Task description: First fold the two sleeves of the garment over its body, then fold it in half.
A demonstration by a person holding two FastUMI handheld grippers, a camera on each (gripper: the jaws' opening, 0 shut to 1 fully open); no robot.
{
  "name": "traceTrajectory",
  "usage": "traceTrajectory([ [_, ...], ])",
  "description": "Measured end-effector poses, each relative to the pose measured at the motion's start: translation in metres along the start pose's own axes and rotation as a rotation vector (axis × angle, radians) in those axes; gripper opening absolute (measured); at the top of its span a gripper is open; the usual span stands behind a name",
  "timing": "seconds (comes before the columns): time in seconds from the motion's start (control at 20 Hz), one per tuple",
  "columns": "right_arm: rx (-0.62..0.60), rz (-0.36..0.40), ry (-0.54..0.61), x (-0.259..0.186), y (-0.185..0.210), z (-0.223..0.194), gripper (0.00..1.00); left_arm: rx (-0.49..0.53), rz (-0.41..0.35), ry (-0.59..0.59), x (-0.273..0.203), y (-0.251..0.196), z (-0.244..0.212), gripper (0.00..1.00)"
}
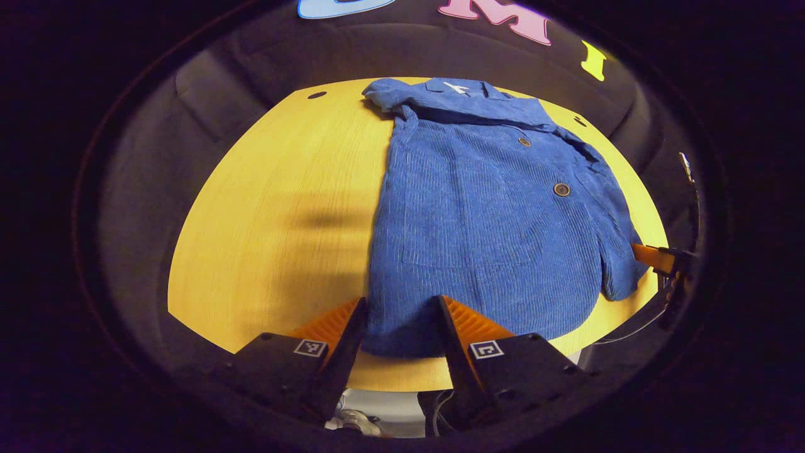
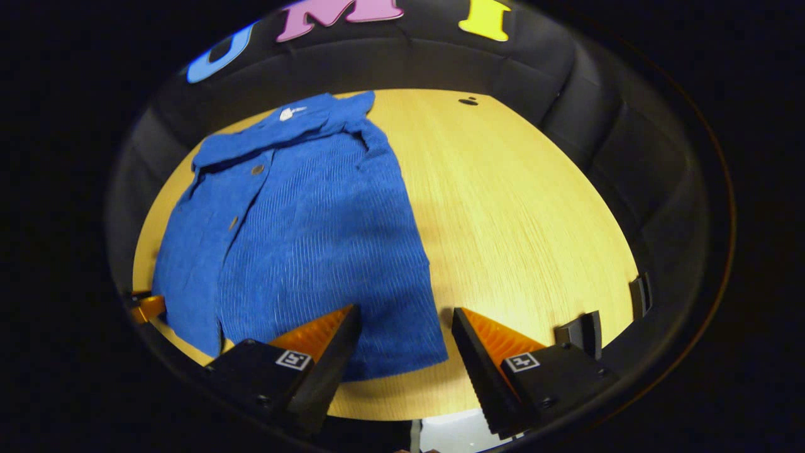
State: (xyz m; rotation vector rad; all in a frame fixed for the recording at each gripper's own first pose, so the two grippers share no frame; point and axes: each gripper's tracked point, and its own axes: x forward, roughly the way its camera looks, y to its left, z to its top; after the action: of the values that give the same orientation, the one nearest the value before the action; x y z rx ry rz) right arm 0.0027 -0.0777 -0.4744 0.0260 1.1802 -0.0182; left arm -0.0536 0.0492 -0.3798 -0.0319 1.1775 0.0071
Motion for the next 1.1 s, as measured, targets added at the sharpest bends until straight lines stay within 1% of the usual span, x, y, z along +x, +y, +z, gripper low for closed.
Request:
traceTrajectory([
  [0.05,0.001,-0.004,-0.016,0.0,-0.003,0.003,0.93,0.0,-0.001,-0.002,-0.003,-0.001,0.0,0.57],
  [0.1,0.0,0.003,0.002,0.001,-0.001,0.003,0.93,0.007,-0.007,-0.007,0.0,-0.005,0.0,0.5],
  [0.15,-0.008,0.009,-0.007,0.001,0.001,0.007,0.9,0.005,-0.01,-0.013,0.0,-0.008,0.0,0.42],
  [0.2,-0.013,0.023,-0.004,0.005,0.004,0.006,0.73,-0.001,-0.017,-0.019,-0.003,-0.01,-0.001,0.27],
  [0.25,-0.019,0.044,0.002,0.003,0.009,0.006,0.53,0.001,-0.011,-0.024,-0.004,-0.013,-0.002,0.12],
  [0.3,-0.023,0.046,0.004,0.003,0.012,0.007,0.33,0.013,-0.011,-0.025,-0.001,-0.014,-0.002,0.05],
  [0.35,-0.031,0.049,0.01,0.004,0.012,0.005,0.13,0.019,-0.033,-0.02,0.0,-0.02,-0.002,0.06],
  [0.4,-0.041,0.05,0.014,0.005,0.013,0.006,0.1,0.022,-0.064,-0.021,-0.001,-0.026,-0.002,0.07],
  [0.45,-0.056,0.055,0.029,0.005,0.014,0.006,0.05,0.013,-0.066,-0.022,0.0,-0.027,-0.002,0.06],
  [0.5,-0.065,0.062,0.032,0.004,0.014,0.007,0.05,0.011,-0.076,-0.019,0.001,-0.026,-0.001,0.0],
  [0.55,-0.064,0.067,0.037,0.005,0.014,0.006,0.13,0.007,-0.085,-0.012,-0.001,-0.026,-0.001,0.0],
  [0.6,-0.05,0.069,0.035,0.004,0.014,0.007,0.05,-0.009,-0.093,-0.013,-0.003,-0.026,0.0,0.0],
  [0.7,-0.04,0.068,0.039,0.003,0.015,0.007,0.05,-0.054,-0.12,-0.002,-0.004,-0.03,0.0,0.0],
  [0.8,-0.03,0.085,0.022,-0.004,0.021,0.014,0.05,-0.081,-0.136,-0.012,-0.01,-0.032,0.005,0.0],
  [0.9,-0.016,0.111,-0.02,-0.017,0.029,0.034,0.05,-0.072,-0.141,-0.039,-0.024,-0.034,0.019,0.0],
  [1.1,0.04,0.177,-0.102,-0.037,0.047,0.087,0.05,-0.085,-0.182,-0.129,-0.052,-0.04,0.069,0.0],
])
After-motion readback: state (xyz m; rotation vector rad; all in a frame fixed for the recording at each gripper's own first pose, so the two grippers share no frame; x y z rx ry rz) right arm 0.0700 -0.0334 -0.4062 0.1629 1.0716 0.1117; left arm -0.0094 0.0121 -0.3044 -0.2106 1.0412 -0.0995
